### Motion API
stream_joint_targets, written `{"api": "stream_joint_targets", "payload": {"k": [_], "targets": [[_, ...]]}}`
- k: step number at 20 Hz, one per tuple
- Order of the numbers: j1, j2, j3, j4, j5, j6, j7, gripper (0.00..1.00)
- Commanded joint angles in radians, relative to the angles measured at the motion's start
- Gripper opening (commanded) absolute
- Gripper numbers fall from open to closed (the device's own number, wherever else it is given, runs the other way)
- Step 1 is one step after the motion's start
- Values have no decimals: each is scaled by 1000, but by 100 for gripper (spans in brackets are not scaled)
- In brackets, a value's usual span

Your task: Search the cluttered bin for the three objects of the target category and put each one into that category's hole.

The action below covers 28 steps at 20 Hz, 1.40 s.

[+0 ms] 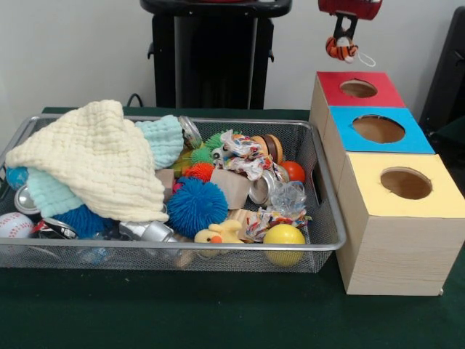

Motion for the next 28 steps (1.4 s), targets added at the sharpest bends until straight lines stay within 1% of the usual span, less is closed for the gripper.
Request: {"api": "stream_joint_targets", "payload": {"k": [1,4,6,12,22,28], "targets": [[-2,62,41,-81,-18,-85,184,0],[16,63,30,-100,-19,-63,198,0],[21,70,31,-106,-16,-65,201,0],[16,94,55,-95,7,-137,196,0],[28,114,73,-97,23,-188,201,0],[34,119,70,-108,28,-183,210,0]]}}
